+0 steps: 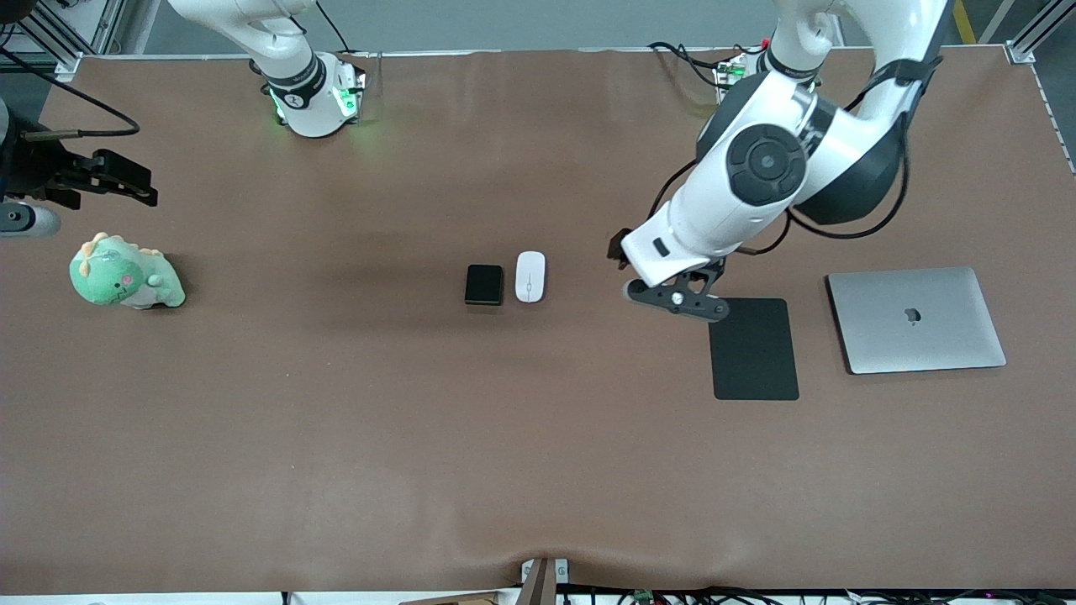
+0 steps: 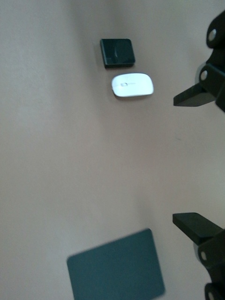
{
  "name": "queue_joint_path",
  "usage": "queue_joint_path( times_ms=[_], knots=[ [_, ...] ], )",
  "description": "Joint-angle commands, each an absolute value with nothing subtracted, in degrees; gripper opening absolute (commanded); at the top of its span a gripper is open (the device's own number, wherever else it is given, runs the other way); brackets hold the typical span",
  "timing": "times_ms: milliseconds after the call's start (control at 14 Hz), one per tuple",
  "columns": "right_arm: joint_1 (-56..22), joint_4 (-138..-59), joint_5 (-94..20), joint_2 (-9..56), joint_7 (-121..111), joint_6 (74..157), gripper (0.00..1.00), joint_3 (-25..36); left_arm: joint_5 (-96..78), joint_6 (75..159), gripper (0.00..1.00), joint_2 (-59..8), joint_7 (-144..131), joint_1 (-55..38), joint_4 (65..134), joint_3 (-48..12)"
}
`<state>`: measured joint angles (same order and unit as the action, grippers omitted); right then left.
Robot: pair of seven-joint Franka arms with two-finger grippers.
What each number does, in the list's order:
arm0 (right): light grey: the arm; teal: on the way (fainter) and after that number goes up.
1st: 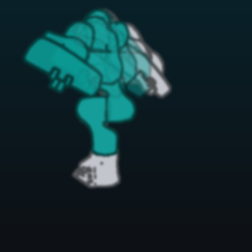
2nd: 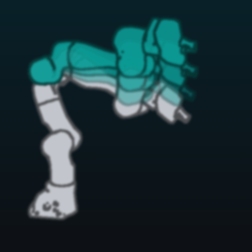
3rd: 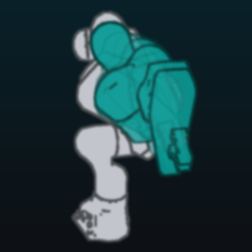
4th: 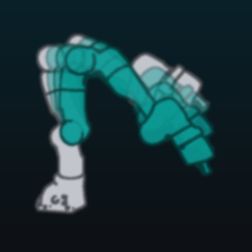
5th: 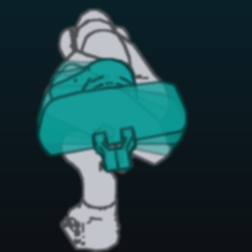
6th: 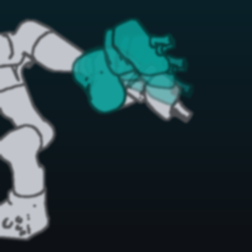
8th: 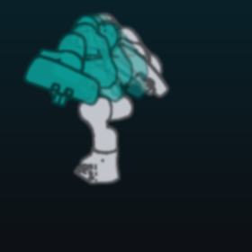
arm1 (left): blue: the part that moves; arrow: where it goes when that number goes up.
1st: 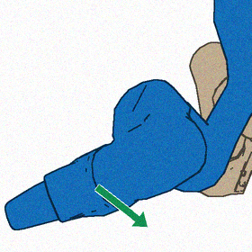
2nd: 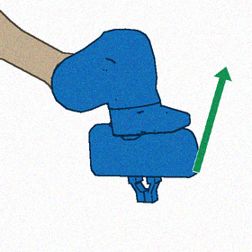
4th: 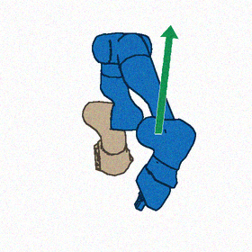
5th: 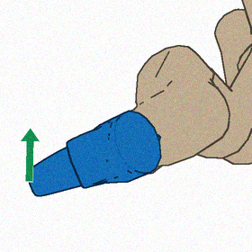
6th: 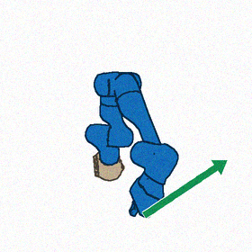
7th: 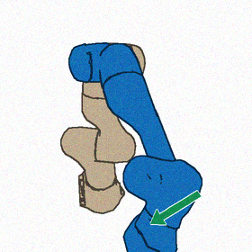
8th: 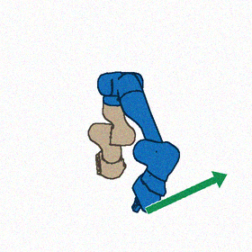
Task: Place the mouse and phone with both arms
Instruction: 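Move the left gripper toward the white mouse beside the phone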
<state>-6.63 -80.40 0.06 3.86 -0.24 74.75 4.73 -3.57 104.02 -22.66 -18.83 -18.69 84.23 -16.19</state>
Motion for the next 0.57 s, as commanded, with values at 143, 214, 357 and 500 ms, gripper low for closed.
queue_joint_path(
  times_ms=[143,214,357,500],
  knots=[
    [-5.71,-79.37,-0.27,6.23,-0.53,74.62,1.00,4.92,-3.96,106.96,1.00,-26.02,-21.53,-20.39,81.91,-15.91],
    [-5.80,-79.37,-0.26,6.59,-0.53,74.79,1.00,4.92,-3.96,106.96,1.00,-26.10,-22.49,-21.00,81.91,-15.91],
    [-6.15,-79.37,0.09,7.21,-0.62,75.41,1.00,4.92,-3.87,108.19,1.00,-26.80,-25.21,-22.58,82.00,-15.82],
    [-5.71,-79.37,0.00,7.73,-0.62,76.11,1.00,4.92,-3.87,108.81,1.00,-27.51,-29.07,-23.81,82.00,-15.82]
  ],
)
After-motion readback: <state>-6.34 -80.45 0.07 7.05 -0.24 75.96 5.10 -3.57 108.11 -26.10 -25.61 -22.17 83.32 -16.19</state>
